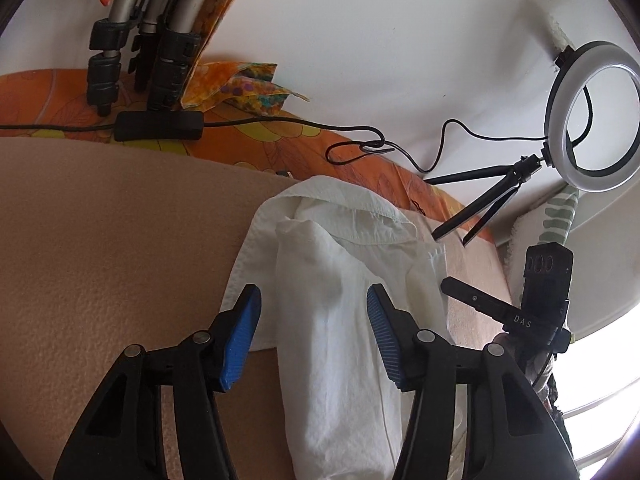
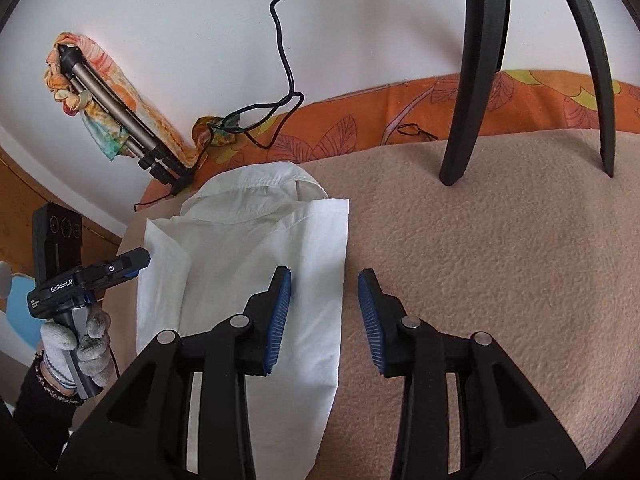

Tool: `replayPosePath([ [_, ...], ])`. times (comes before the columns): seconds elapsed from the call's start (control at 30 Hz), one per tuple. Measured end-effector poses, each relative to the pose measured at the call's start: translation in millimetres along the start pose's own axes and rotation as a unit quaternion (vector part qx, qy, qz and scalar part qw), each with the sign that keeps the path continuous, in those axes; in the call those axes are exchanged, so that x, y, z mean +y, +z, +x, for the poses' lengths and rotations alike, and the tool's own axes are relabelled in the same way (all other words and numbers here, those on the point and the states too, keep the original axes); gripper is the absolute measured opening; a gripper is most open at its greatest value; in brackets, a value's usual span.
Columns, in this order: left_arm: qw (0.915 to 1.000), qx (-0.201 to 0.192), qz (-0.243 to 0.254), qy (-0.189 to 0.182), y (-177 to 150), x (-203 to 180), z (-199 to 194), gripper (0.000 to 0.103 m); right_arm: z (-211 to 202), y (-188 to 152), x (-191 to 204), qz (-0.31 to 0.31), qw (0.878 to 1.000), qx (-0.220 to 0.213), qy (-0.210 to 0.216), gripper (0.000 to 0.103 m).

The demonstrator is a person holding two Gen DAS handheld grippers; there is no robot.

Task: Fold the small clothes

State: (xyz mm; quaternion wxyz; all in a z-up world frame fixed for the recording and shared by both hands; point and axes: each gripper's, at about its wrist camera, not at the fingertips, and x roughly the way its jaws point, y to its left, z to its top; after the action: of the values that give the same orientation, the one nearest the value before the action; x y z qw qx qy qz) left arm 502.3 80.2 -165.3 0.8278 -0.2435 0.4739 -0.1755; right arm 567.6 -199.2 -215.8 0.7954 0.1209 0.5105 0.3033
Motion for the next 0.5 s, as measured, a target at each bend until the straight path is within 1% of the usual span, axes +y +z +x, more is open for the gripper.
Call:
replayPosePath([
  [0.03, 1.0, 0.001, 0.001, 0.003, 0, 1, 2, 0.036, 4, 0, 0, -0.002, 1.0, -0.001, 0.003, 0.037],
  [0.07, 1.0, 0.003, 0.002, 0.002, 1, 1, 5, 0.031, 6, 1, 1, -0.004, 1.0, -0.006, 0.004, 0.036],
  [0.1, 1.0, 0.003, 0.002, 0.006, 1, 3, 7, 0.024, 7, 3, 0, -0.006, 1.0, -0.011, 0.001, 0.032],
  [0.13, 0.9999, 0.003, 0.0, 0.015, 1, 5, 9, 0.023, 10, 7, 0, -0.011, 1.0, -0.015, -0.012, 0.019],
  [0.17, 0.9998, 0.003, -0.001, 0.021, 2, 7, 11, 0.023, 12, 11, -3, -0.01, 0.999, -0.019, -0.034, 0.006],
  [0.23, 0.9998, 0.0, -0.002, 0.018, 2, 11, 13, 0.021, 12, 20, -11, 0.01, 0.999, -0.024, -0.042, 0.005],
  [0.3, 0.9997, -0.007, 0.002, 0.022, 4, 12, 11, 0.02, 9, 25, -12, 0.012, 0.998, -0.033, -0.053, 0.005],
  [0.37, 0.9999, -0.007, -0.008, 0.01, 5, 16, 8, 0.02, 4, 26, -15, 0.023, 0.999, -0.032, -0.034, 0.006],
  [0.43, 0.9999, -0.007, -0.013, 0.002, 6, 19, 3, 0.02, 0, 26, -19, 0.029, 0.999, -0.032, -0.018, 0.01],
  [0.47, 0.9998, -0.008, -0.017, -0.007, 7, 20, 1, 0.02, 0, 26, -21, 0.032, 0.999, -0.028, -0.009, 0.01],
  [0.5, 0.9996, -0.007, -0.022, -0.017, 8, 20, 0, 0.023, 1, 27, -22, 0.035, 0.999, -0.02, 0.003, 0.01],
])
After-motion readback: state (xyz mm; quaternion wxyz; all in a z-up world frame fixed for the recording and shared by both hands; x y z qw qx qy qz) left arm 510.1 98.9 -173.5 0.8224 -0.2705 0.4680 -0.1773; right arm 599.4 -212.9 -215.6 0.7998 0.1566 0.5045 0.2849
